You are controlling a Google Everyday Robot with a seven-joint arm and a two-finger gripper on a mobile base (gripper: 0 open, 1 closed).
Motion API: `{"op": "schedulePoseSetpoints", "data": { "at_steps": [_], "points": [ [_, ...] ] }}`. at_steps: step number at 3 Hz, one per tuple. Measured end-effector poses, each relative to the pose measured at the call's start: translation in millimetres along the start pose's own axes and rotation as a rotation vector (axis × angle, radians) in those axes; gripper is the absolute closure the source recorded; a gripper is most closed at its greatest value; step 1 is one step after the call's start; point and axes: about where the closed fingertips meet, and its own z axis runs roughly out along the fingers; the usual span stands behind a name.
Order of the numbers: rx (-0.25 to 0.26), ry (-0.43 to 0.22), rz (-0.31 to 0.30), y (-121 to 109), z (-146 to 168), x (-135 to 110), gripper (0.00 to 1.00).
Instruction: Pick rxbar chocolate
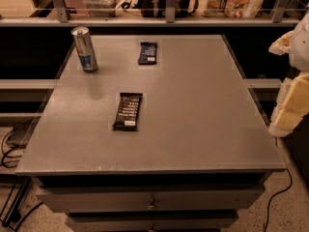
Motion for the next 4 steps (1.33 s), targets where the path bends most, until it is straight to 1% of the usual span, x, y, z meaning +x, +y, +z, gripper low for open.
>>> {"op": "schedulePoseSetpoints", "data": {
  "at_steps": [1,2,3,4],
  "points": [
    [0.000,0.000,0.000,0.0,0.0,0.0,0.00],
    [0.002,-0.032,-0.004,-1.1,1.4,-4.6,0.00],
    [-0.039,-0.121,-0.021,-4.3,24.0,-24.5,0.00],
    [-0.098,-0.232,-0.026,-4.4,53.6,-56.7,0.00]
  ]
}}
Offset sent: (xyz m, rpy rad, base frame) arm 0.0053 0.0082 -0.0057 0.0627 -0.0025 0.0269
